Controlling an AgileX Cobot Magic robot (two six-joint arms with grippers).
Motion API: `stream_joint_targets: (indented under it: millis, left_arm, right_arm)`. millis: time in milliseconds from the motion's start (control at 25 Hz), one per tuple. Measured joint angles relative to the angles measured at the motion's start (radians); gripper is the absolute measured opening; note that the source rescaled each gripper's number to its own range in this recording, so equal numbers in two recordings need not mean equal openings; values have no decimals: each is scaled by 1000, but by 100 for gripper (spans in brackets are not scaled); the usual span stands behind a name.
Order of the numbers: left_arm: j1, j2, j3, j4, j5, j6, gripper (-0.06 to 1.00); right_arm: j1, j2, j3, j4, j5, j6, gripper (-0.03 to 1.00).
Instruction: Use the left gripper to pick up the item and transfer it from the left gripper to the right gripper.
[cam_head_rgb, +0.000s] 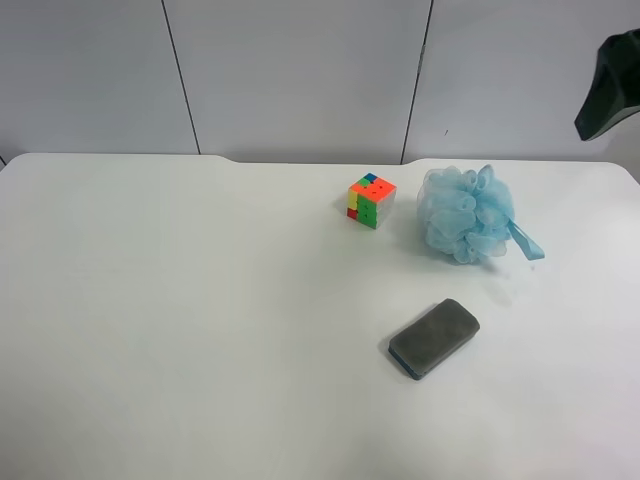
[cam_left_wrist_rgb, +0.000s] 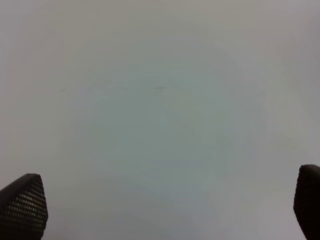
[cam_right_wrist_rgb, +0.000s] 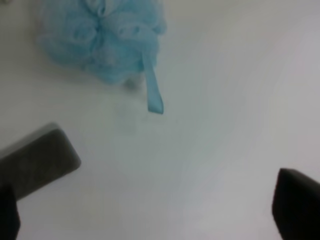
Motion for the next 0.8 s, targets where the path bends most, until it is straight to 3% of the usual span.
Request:
stream_joint_targets:
  millis: [160,520,800]
  left_arm:
    - [0,0,0,0,0,0,100]
    - [0,0,0,0,0,0,100]
    - [0,0,0,0,0,0,100]
  right_arm:
    - [0,-169,93,16,3,15,100]
    - [0,-734,475,46,9,24,100]
    - [0,-1052,631,82,15,24,100]
